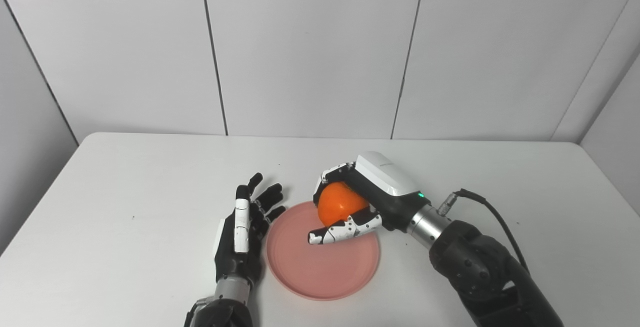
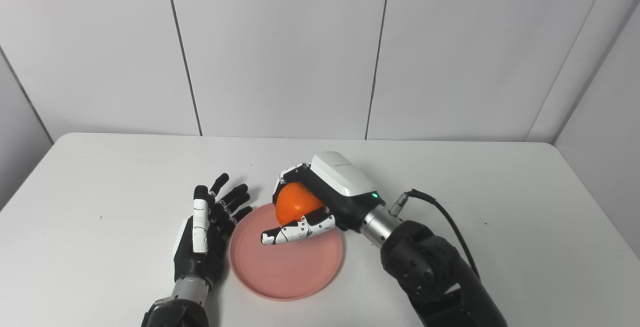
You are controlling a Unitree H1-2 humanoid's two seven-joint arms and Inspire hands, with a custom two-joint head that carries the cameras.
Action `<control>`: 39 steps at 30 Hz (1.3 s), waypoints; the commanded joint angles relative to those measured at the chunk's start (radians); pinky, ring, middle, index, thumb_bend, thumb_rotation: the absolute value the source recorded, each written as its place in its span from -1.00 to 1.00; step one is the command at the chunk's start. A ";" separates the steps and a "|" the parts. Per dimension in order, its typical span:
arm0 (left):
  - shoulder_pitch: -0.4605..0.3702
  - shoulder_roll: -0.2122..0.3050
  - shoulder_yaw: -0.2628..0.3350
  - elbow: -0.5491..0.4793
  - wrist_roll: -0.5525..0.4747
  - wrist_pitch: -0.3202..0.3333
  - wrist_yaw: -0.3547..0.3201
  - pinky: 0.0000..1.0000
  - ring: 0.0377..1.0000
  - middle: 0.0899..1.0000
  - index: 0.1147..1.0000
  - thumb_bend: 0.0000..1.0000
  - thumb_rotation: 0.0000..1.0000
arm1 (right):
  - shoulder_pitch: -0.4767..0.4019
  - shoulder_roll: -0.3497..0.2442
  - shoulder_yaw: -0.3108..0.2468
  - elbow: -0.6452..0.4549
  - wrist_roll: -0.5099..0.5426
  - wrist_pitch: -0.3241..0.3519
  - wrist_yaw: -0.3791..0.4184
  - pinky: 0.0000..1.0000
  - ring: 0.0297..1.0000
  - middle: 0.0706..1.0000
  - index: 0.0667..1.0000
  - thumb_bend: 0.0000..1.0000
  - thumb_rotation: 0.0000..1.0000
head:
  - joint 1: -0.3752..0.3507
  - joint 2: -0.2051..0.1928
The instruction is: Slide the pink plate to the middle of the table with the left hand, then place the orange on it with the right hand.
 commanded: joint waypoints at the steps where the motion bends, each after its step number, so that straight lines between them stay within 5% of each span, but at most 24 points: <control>1: 0.024 -0.016 0.005 0.025 0.003 0.035 0.024 0.54 0.61 0.49 0.72 0.61 0.82 | -0.056 0.010 0.007 0.004 -0.006 -0.066 -0.008 -0.60 -0.54 -0.44 -0.35 0.25 0.20 | 0.001 -0.001; 8: 0.024 -0.020 0.008 0.031 -0.011 0.027 0.016 0.56 0.65 0.55 0.74 0.59 0.82 | -0.064 0.020 0.074 0.117 -0.040 -0.158 -0.020 -0.59 -0.53 -0.44 -0.34 0.21 0.09 | 0.006 0.000; 17: 0.025 -0.020 0.010 0.026 -0.008 0.029 0.020 0.51 0.60 0.52 0.73 0.61 0.81 | -0.065 0.028 0.135 0.197 -0.099 -0.194 0.003 -0.51 -0.44 -0.34 -0.14 0.19 0.31 | 0.008 -0.001; 39: 0.011 -0.010 0.014 0.040 -0.004 0.033 0.018 0.53 0.62 0.51 0.73 0.59 0.82 | -0.089 0.026 0.124 0.232 -0.142 -0.254 -0.014 -0.52 -0.43 -0.34 -0.11 0.14 0.30 | 0.001 -0.005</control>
